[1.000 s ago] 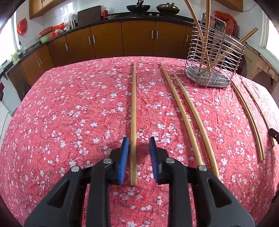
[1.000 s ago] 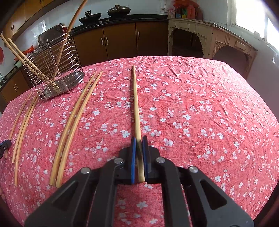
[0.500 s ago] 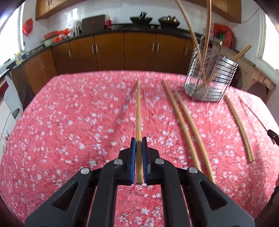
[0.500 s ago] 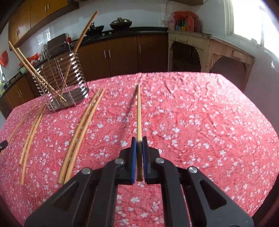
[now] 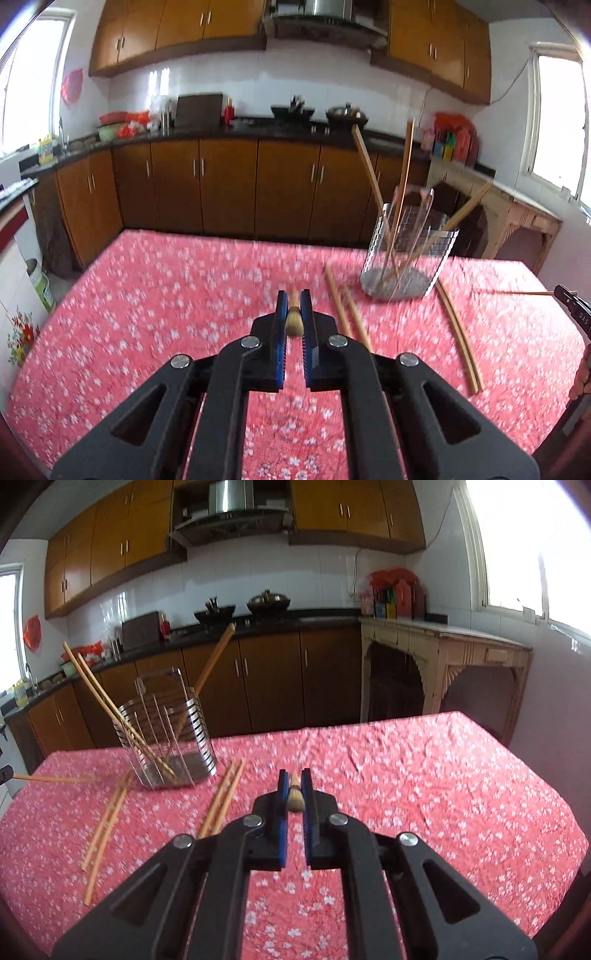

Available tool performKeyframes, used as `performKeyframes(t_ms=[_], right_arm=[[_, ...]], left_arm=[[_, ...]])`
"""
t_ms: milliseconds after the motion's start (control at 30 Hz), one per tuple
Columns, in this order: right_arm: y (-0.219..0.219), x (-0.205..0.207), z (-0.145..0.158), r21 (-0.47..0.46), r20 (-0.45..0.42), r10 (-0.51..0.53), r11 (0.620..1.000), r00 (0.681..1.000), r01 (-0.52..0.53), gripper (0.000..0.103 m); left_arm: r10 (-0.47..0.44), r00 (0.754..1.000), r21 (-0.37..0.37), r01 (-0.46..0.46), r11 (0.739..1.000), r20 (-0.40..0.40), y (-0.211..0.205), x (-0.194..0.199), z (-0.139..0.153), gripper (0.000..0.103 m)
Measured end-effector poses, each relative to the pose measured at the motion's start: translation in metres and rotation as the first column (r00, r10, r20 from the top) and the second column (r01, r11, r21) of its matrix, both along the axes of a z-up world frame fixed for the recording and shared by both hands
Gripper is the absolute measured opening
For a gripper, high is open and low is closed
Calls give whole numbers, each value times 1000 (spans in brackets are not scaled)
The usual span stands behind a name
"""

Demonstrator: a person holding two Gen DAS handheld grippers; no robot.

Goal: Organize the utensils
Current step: 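Lift both held chopsticks upright and carry them over the wire holder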

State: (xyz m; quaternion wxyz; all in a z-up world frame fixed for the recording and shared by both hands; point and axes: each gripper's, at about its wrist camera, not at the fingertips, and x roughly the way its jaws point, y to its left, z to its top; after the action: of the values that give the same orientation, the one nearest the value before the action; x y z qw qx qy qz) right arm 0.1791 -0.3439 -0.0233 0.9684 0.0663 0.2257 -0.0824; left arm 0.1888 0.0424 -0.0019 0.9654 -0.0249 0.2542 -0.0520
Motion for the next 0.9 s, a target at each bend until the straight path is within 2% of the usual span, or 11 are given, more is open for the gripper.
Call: performKeyframes(t_ms=[333,900], right_arm=[[-3,-5,34,44,108,18,999,994,-23,8],[6,4,52,44,149,45,998,988,-52,8]], left_arm=[[0,997,-18,1,1000,76,-2,-4,28,7],[18,994,-24,-16,1000,108,-5,2,45,7]])
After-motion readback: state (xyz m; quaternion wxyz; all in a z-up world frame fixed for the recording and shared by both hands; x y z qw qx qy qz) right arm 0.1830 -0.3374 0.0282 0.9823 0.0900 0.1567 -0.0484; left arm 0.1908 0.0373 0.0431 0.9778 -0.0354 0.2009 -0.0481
